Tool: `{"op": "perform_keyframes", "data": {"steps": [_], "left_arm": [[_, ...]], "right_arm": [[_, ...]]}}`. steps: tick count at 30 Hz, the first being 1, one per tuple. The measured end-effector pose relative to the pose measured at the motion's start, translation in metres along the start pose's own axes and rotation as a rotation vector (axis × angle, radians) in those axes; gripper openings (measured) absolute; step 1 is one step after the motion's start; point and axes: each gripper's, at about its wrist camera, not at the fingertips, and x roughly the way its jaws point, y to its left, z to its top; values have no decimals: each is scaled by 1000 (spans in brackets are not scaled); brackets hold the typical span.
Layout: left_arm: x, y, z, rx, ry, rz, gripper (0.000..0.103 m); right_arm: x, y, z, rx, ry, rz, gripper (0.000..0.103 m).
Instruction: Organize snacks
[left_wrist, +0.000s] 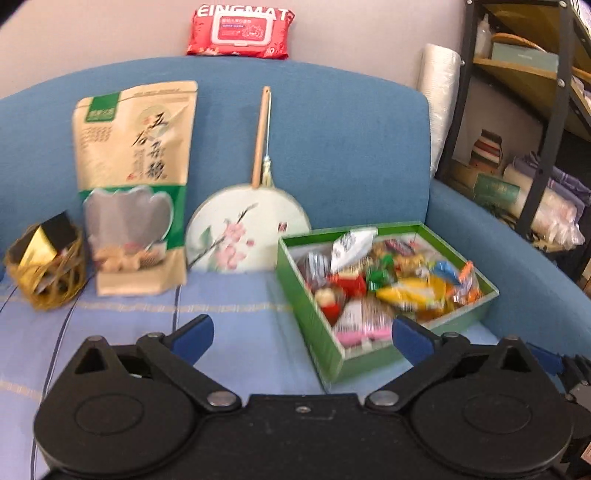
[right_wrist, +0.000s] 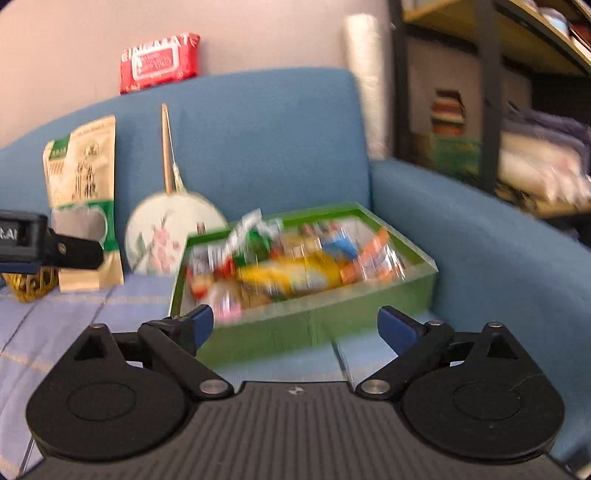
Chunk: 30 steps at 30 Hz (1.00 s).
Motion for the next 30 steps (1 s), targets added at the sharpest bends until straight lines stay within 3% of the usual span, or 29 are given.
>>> {"op": "perform_keyframes", "data": {"steps": [3,8,17,30], "left_arm": [[-13,-7,-18,13,10,21,103],[-22,-13,-33,41,33,59,103],[-36,-6,-33,18,24,114,103],[-42,-1,-34,0,24,98,103]], "right_arm": [[-8,3,-6,-28,49,-21,103],[-19,7,3,-33,45,-58,103],[-34,10,9,-42,38,-77,103],[-37,13,11,-58,37,-80,103]]}}
